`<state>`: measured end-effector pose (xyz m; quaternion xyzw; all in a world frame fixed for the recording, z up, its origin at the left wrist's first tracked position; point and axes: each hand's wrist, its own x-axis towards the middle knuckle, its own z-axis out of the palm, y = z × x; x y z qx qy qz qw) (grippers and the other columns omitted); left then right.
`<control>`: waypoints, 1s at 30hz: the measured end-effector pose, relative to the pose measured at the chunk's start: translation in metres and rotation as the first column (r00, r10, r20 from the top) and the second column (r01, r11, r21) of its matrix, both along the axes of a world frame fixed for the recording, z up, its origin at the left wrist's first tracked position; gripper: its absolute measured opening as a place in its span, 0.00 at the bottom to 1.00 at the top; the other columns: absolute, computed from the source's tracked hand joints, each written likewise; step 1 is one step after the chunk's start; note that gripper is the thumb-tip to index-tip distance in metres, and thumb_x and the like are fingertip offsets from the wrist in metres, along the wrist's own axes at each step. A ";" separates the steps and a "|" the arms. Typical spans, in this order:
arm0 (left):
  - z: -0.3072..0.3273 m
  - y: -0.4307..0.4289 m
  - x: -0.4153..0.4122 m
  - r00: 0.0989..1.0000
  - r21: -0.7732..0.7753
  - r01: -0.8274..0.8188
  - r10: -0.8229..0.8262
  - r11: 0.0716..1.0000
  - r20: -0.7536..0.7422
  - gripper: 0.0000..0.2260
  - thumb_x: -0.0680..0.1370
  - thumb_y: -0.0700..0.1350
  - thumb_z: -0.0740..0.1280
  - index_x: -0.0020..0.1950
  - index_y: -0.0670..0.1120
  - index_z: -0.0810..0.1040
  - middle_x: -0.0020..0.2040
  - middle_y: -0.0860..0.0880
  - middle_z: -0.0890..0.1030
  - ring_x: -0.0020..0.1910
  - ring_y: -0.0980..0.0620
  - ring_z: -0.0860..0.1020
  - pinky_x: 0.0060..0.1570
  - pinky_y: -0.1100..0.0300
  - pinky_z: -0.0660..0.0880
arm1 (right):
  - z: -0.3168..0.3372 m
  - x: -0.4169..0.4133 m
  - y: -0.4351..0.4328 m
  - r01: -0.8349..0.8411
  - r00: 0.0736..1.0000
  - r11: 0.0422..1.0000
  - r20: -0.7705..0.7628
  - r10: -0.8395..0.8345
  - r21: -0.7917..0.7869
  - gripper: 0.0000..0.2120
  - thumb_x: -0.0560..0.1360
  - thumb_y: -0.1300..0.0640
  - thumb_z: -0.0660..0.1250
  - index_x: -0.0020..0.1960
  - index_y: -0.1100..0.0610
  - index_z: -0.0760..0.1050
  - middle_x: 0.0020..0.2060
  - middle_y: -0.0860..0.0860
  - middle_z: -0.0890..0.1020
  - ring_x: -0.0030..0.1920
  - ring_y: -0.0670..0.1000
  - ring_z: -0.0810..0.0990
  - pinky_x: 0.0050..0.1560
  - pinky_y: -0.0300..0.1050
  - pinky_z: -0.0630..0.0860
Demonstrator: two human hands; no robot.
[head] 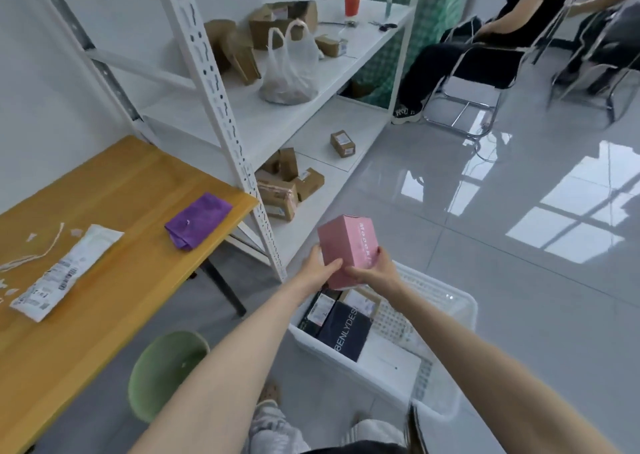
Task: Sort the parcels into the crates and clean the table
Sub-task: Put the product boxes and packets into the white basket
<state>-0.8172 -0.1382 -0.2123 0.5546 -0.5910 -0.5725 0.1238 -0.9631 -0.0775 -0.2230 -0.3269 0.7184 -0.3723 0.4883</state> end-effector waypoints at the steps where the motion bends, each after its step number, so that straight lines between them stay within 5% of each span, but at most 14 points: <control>1: -0.002 -0.003 -0.008 1.000 0.008 0.024 -0.023 1.000 -0.008 0.28 0.79 0.49 0.64 0.75 0.48 0.55 0.72 0.48 0.65 0.69 0.48 0.66 0.65 0.50 0.68 | -0.006 -0.007 0.001 0.013 1.000 1.000 -0.015 -0.012 0.011 0.42 0.54 0.49 0.79 0.62 0.55 0.64 0.54 0.52 0.76 0.54 0.50 0.78 0.55 0.51 0.79; 6: -0.012 -0.032 -0.034 0.999 0.113 0.005 -0.009 0.994 0.031 0.34 0.78 0.52 0.66 0.76 0.46 0.48 0.72 0.43 0.64 0.68 0.44 0.67 0.56 0.51 0.72 | -0.031 -0.026 0.000 -0.047 0.982 0.989 -0.177 0.072 0.142 0.49 0.46 0.48 0.78 0.63 0.54 0.63 0.55 0.50 0.74 0.54 0.49 0.75 0.56 0.49 0.78; 12: -0.036 -0.079 -0.035 0.947 0.350 0.211 -0.280 0.912 0.158 0.22 0.80 0.43 0.61 0.72 0.45 0.61 0.65 0.45 0.70 0.59 0.47 0.69 0.58 0.52 0.69 | -0.060 -0.028 -0.024 -0.158 0.946 0.966 -0.250 0.207 0.203 0.51 0.62 0.60 0.77 0.76 0.56 0.51 0.69 0.51 0.59 0.67 0.51 0.63 0.67 0.47 0.69; 17: -0.071 -0.100 -0.036 0.899 0.428 0.303 -0.405 0.852 0.170 0.13 0.80 0.41 0.60 0.64 0.48 0.66 0.62 0.45 0.72 0.61 0.48 0.70 0.65 0.50 0.65 | -0.088 -0.023 -0.039 -0.062 0.980 0.978 -0.176 0.098 0.198 0.50 0.64 0.64 0.76 0.77 0.57 0.48 0.74 0.52 0.52 0.72 0.52 0.54 0.72 0.50 0.59; 20: -0.111 -0.096 -0.038 0.852 0.469 0.351 -0.484 0.811 0.200 0.13 0.79 0.39 0.61 0.63 0.47 0.70 0.63 0.45 0.75 0.59 0.50 0.72 0.59 0.56 0.68 | -0.126 -0.024 -0.032 0.142 0.988 0.974 -0.084 -0.129 0.174 0.54 0.59 0.54 0.79 0.76 0.53 0.49 0.71 0.50 0.58 0.71 0.51 0.60 0.72 0.58 0.62; 23: -0.155 -0.089 -0.040 0.850 0.469 0.341 -0.481 0.815 0.217 0.14 0.77 0.35 0.62 0.62 0.44 0.73 0.55 0.47 0.78 0.55 0.53 0.74 0.52 0.64 0.71 | -0.166 -0.030 -0.021 0.287 0.939 0.925 0.115 -0.323 0.249 0.35 0.68 0.55 0.74 0.69 0.56 0.61 0.66 0.55 0.70 0.62 0.51 0.74 0.57 0.51 0.78; 26: -0.200 -0.081 -0.043 0.869 0.435 0.272 -0.413 0.858 0.272 0.12 0.74 0.34 0.64 0.56 0.44 0.75 0.47 0.49 0.80 0.50 0.52 0.77 0.46 0.62 0.75 | -0.202 -0.030 -0.011 0.341 0.874 0.876 0.229 -0.429 0.340 0.19 0.76 0.64 0.65 0.66 0.58 0.65 0.58 0.54 0.75 0.53 0.50 0.77 0.41 0.37 0.78; 30: -0.279 -0.073 -0.039 0.898 0.361 0.238 -0.346 0.902 0.272 0.16 0.68 0.42 0.66 0.56 0.49 0.74 0.45 0.51 0.82 0.47 0.52 0.80 0.53 0.48 0.78 | -0.245 -0.023 -0.004 0.371 0.830 0.850 0.276 -0.484 0.374 0.16 0.77 0.66 0.61 0.63 0.53 0.69 0.53 0.51 0.77 0.54 0.51 0.78 0.46 0.40 0.79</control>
